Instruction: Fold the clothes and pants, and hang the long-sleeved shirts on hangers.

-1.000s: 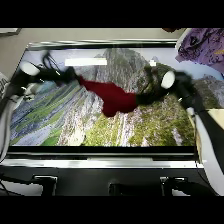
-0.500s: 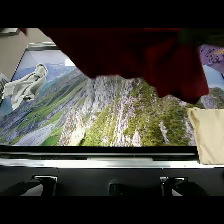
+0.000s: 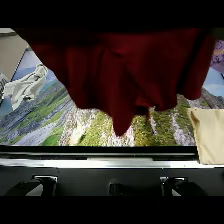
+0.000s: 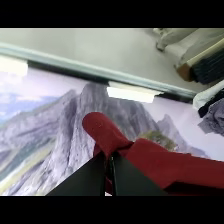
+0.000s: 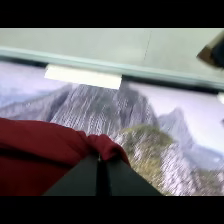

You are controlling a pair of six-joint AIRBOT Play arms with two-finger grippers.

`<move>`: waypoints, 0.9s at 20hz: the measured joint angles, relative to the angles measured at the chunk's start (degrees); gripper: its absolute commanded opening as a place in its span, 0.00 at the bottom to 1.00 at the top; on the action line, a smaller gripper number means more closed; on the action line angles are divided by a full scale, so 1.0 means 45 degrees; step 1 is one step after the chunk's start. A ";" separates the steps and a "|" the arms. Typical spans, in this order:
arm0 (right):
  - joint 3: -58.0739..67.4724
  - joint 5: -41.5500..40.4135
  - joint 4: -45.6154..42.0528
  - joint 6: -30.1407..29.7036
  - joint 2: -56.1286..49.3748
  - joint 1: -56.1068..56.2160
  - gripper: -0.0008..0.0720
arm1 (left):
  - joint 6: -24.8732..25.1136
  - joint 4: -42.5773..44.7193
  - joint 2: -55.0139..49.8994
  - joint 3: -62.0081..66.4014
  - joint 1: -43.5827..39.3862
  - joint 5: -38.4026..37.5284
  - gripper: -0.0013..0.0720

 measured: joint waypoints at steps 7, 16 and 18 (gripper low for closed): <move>-0.0112 0.0121 0.2273 0.1409 -0.5770 -0.0015 0.05 | -0.0257 0.0563 -0.3623 -0.2059 0.0005 0.0350 0.04; -0.0121 -0.1025 0.5464 0.1957 -1.1686 -0.0024 0.37 | -0.0763 -0.0083 -0.9632 -0.2448 -0.0044 0.1141 0.04; -0.0121 -0.1049 0.5683 0.1987 -1.1759 -0.0170 0.67 | -0.0811 -0.0291 -0.9991 -0.2448 -0.0034 0.1195 0.04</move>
